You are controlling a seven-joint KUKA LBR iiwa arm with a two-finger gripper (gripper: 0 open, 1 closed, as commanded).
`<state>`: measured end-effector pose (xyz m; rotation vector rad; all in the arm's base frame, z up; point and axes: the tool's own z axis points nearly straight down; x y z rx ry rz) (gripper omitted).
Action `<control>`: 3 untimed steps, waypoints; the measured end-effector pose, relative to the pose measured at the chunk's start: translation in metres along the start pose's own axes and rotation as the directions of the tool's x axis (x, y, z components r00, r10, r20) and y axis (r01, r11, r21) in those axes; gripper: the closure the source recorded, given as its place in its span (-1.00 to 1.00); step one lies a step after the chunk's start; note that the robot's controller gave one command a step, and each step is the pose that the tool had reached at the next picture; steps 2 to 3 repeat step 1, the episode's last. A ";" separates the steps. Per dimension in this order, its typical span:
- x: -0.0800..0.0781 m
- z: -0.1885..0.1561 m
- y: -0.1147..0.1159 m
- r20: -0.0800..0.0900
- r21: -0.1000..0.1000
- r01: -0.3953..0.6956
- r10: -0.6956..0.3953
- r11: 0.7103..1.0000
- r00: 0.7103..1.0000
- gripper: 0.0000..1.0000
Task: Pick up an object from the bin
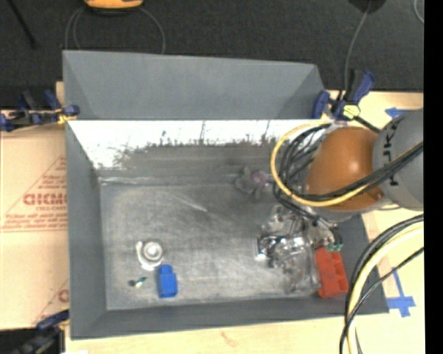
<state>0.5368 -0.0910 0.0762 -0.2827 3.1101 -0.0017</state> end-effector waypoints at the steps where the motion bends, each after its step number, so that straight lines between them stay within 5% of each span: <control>1: 0.018 -0.150 -0.016 -0.009 -0.001 0.246 -0.246 0.969 0.969 1.00; 3: 0.018 -0.150 -0.016 -0.009 -0.001 0.246 -0.246 0.969 0.969 1.00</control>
Offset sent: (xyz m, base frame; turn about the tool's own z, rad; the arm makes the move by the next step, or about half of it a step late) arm -0.0195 -0.0176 0.1456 -0.2504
